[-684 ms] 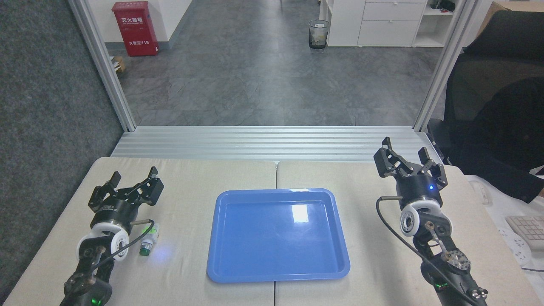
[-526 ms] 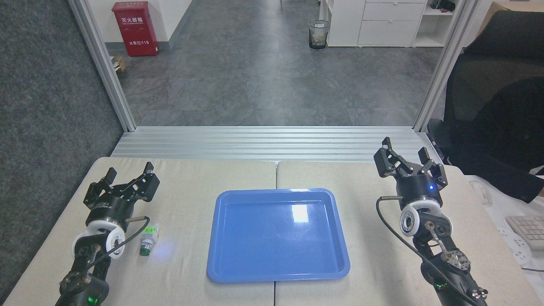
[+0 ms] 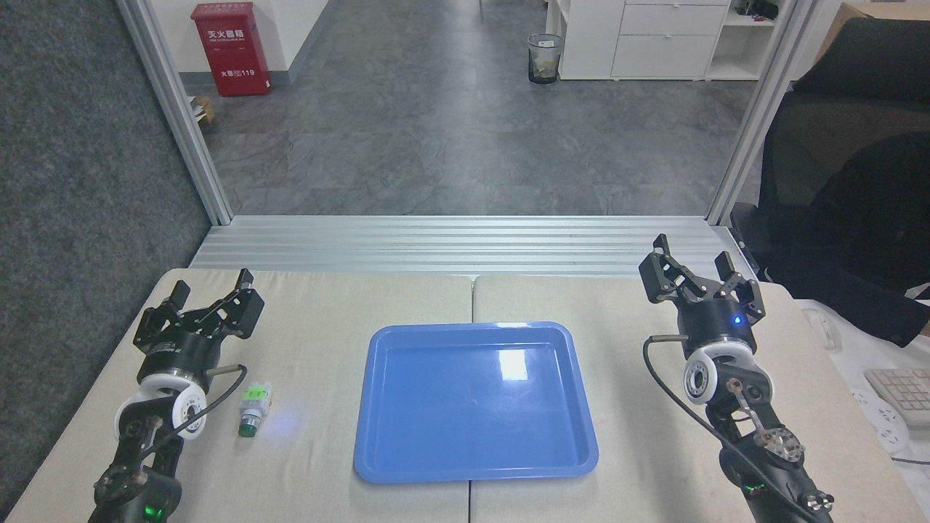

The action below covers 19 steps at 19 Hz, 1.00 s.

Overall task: Pick up switch part and place in tray
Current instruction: 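Open the left gripper and position it above the green-and-white switch part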

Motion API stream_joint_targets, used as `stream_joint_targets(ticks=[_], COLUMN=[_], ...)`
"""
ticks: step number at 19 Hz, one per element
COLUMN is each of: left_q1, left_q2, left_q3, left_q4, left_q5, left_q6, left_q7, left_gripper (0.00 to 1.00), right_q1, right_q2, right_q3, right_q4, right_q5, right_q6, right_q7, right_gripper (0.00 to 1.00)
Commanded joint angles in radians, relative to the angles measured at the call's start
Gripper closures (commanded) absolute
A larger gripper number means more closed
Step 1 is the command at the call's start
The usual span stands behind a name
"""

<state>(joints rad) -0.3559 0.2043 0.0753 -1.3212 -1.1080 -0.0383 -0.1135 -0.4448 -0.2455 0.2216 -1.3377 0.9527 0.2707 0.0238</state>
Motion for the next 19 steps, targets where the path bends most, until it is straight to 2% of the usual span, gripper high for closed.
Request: stream_joint_targets(ticks=[1,17,19], left_q1=[0.002,0.012,0.009], left_q2=[-0.008,-0.005,-0.003], left_q3=[0.015,0.012,0.012], left_q4=[-0.018,-0.023,-0.026], left_q5=[0.002,-0.007,-0.007], left_q6=[0.001,-0.021,-0.078], left_q7=[-0.002,0.017,0.021], left_gripper=[0.00,0.00,0.00], right_q1=[0.000,0.000,0.000], right_q2=[0.000,0.000,0.000], right_q3=[-0.001,0.001,0.001], right_q4=[0.000,0.000,0.000], right_q5=[0.000,0.000,0.000], right_q6=[0.001,0.001,0.001], right_q7=[0.001,0.001,0.001], right_gripper=[0.00,0.00,0.00])
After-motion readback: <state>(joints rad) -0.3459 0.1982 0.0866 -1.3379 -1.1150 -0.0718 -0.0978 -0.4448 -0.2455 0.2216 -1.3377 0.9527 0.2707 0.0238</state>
